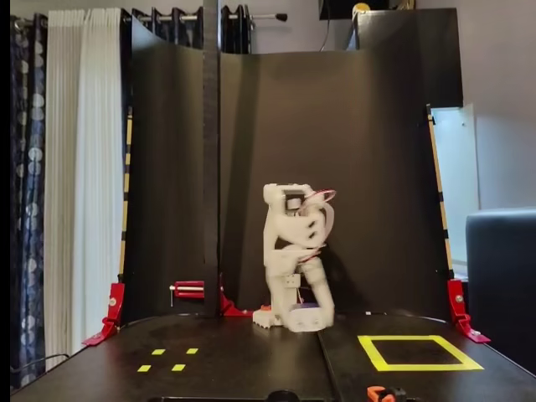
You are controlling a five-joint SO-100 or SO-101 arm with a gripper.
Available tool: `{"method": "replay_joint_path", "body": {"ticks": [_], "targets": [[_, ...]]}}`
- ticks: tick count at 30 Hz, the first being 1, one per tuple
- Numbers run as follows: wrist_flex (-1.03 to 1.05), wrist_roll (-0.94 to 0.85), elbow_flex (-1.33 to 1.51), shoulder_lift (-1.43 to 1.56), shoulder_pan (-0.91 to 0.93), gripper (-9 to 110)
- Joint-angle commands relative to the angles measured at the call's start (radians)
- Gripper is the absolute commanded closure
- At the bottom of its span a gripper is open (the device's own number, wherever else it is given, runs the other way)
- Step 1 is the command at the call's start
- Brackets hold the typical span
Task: Grasp a block and put it in the designated area.
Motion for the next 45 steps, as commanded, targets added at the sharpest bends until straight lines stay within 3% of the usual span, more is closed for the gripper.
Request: {"method": "replay_joint_path", "body": {"ticks": [1, 11, 24, 45], "targets": [[-0.012, 0.086, -0.005, 0.012, -0.095, 83], [-0.071, 0.333, -0.006, -0.08, -0.367, 83], [-0.152, 0.518, -0.008, -0.158, -0.572, 83], [-0.281, 0.56, -0.012, -0.276, -0.617, 83]]}}
